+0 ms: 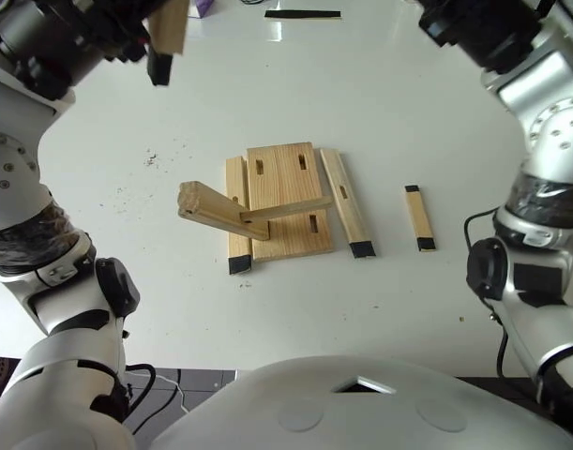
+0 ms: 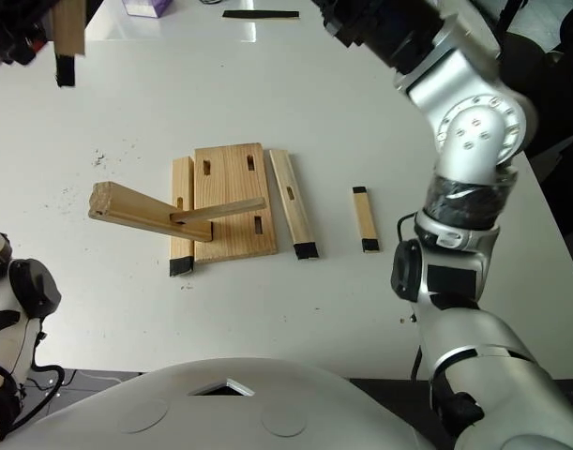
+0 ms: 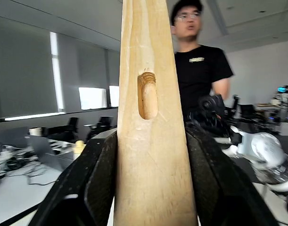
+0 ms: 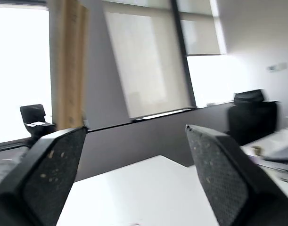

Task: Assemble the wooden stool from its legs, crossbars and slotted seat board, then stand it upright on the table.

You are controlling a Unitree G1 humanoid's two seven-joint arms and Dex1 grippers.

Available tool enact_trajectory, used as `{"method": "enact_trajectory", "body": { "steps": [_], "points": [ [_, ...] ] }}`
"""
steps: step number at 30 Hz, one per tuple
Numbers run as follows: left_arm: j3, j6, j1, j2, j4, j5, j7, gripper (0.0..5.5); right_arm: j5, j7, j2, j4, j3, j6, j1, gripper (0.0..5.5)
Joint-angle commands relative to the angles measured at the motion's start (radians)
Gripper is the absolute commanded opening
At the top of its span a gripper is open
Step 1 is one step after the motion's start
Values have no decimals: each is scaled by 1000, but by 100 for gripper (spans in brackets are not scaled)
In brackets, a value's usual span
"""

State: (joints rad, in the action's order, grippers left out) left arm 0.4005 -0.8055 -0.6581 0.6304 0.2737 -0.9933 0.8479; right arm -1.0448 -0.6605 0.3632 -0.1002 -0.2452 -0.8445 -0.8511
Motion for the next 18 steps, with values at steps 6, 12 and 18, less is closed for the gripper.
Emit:
{"method": "enact_trajectory", "body": {
  "steps": [6, 12, 18],
  "points": [
    [-110, -20, -23, 60, 2, -78, 190, 204, -114, -115, 19, 1, 46, -83, -108, 387],
    [-158, 0, -21, 47, 1, -60, 192, 204, -108, -123, -16, -31, 92, -78, -98, 387],
    [-179, 25, -6, 72, -17, -31, 223, 204, -105, -153, -8, -62, 121, -80, -72, 387]
  ]
}}
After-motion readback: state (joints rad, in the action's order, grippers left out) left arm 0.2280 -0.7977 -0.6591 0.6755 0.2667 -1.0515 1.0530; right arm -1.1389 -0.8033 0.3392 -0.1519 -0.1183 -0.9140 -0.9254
